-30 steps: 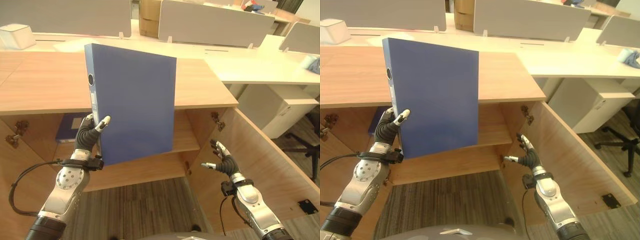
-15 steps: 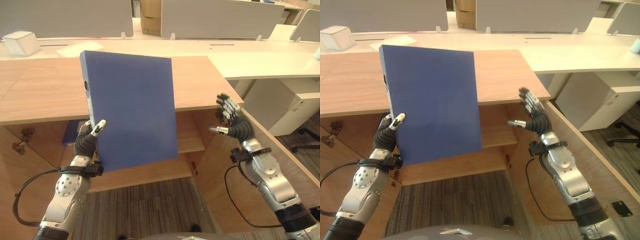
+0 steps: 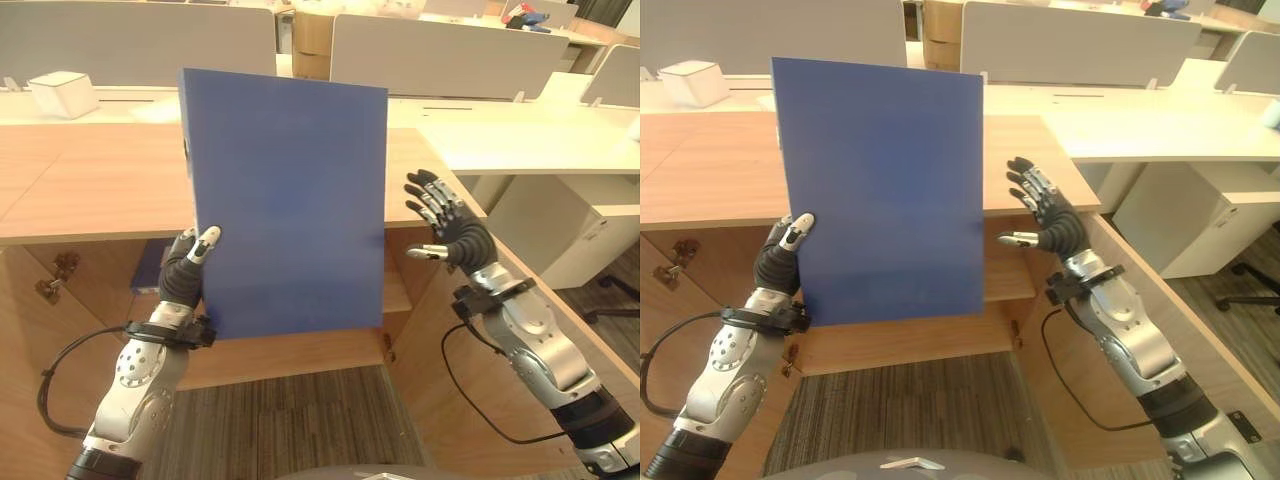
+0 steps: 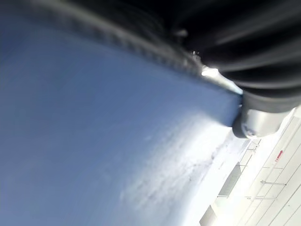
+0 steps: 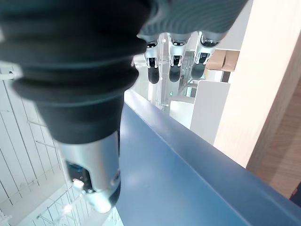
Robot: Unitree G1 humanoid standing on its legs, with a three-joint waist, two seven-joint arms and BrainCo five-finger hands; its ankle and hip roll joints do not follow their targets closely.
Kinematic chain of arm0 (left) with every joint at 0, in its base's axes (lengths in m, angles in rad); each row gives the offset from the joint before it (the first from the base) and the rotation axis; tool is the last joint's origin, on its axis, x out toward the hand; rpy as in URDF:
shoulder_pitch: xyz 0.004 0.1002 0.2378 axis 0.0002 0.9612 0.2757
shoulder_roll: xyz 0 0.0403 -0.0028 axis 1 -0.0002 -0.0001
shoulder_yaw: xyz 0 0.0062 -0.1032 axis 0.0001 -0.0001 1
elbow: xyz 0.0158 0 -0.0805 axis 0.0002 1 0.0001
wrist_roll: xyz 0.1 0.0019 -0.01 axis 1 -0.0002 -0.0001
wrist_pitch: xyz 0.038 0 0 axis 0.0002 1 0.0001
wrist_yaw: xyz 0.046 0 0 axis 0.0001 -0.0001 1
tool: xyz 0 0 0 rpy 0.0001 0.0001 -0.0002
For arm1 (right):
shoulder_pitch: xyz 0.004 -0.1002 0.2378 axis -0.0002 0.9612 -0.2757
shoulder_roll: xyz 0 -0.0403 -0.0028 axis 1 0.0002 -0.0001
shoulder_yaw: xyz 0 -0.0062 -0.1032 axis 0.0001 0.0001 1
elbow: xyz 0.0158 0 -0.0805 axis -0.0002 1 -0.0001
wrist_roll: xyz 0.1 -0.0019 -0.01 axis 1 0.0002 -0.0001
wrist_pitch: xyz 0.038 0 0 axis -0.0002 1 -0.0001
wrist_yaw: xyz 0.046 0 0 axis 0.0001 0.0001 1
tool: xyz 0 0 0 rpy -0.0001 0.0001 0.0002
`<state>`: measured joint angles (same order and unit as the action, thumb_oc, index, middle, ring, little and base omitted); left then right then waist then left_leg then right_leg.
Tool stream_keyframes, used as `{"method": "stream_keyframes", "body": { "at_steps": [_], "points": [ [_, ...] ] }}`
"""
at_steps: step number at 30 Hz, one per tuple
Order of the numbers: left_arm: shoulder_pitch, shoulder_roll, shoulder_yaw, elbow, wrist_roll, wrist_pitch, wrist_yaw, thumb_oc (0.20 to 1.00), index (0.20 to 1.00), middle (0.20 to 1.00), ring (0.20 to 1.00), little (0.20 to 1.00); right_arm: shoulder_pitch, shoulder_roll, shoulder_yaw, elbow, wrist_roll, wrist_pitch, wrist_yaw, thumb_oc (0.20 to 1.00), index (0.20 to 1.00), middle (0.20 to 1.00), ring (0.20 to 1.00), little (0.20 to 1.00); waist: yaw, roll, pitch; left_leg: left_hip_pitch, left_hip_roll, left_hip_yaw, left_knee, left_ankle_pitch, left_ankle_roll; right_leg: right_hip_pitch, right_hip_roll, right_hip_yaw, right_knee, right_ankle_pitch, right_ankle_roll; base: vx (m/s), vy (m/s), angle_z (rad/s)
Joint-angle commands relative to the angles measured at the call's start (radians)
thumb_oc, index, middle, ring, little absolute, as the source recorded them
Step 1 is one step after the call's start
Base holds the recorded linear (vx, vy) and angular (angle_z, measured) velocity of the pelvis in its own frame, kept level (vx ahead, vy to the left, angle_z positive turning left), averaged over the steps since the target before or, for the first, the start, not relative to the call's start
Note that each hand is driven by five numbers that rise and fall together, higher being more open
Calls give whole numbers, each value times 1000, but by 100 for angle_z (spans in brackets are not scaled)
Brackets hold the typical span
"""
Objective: Put the empty folder in the office cabinet
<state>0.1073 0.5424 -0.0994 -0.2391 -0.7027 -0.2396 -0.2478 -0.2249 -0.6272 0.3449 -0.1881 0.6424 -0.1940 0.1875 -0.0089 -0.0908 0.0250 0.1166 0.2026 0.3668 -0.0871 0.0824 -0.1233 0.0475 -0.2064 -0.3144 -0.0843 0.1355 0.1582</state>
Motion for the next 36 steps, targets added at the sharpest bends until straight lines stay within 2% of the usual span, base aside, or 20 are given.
{"method": "stream_keyframes", "body": {
  "at_steps": [1,13,24,25,26,27,32,33,34,35,36],
  "points": [
    [-122,71,-5,-58,-40,-64,1,200,200,200,200,200,-102,-3,2,9,69,-22,2,1000,1000,1000,1000,1000,19,-13,-12,28,-48,-20,0,-90,9,-1,-9,53,1,-6,23,0,0,0],
    [-169,56,-75,-53,-36,-52,21,200,200,200,200,200,-215,101,136,119,114,27,-13,1000,1000,1000,1000,1000,33,-11,-8,36,-50,-21,0,-92,10,4,-11,61,4,-2,20,0,0,0],
    [-179,56,-107,-41,-32,-40,12,200,200,200,200,200,-264,127,182,145,114,46,-8,1000,1000,1000,1000,1000,34,-8,-7,38,-47,-21,0,-91,9,6,-8,68,2,-5,17,0,0,0],
    [-173,56,-110,-39,-34,-37,8,200,200,200,200,200,-271,131,178,155,113,43,-13,875,875,875,875,875,34,-7,-7,39,-46,-20,0,-91,9,6,-8,68,2,-5,17,0,0,0],
    [-173,56,-109,-39,-35,-37,8,200,200,200,200,200,-271,131,178,155,113,43,-13,558,558,558,558,558,34,-7,-7,39,-46,-20,0,-91,9,6,-8,68,2,-5,17,0,0,0],
    [-167,56,-109,-37,-34,-36,7,200,200,200,200,200,-274,133,172,159,110,38,-19,200,200,200,200,200,34,-6,-6,39,-46,-20,0,-91,9,6,-8,69,2,-4,17,0,0,0],
    [-132,56,-79,-30,-23,-33,9,200,200,200,200,200,-252,135,127,141,46,13,-32,200,200,200,200,200,34,-2,-6,42,-46,-21,0,-94,11,9,-8,69,3,-5,17,0,0,0],
    [-128,53,-73,-26,-17,-36,13,256,256,256,256,256,-245,136,120,139,25,7,-32,200,200,200,200,200,35,-1,-5,41,-47,-23,0,-94,11,10,-8,69,2,-5,17,0,0,0],
    [-122,49,-62,-23,-14,-38,17,533,533,533,533,533,-234,134,109,132,2,1,-37,200,200,200,200,200,35,0,-5,41,-47,-24,0,-95,12,11,-8,68,2,-6,17,0,0,0],
    [-121,49,-62,-24,-13,-38,17,595,595,595,595,595,-232,134,109,131,1,1,-38,200,200,200,200,200,34,0,-6,41,-47,-24,0,-95,12,11,-8,68,2,-6,17,0,0,0],
    [-121,49,-62,-24,-13,-38,17,595,595,595,595,595,-232,134,109,131,1,1,-38,200,200,200,200,200,34,0,-6,41,-47,-24,0,-95,12,11,-8,68,2,-6,17,0,0,0]
  ]
}}
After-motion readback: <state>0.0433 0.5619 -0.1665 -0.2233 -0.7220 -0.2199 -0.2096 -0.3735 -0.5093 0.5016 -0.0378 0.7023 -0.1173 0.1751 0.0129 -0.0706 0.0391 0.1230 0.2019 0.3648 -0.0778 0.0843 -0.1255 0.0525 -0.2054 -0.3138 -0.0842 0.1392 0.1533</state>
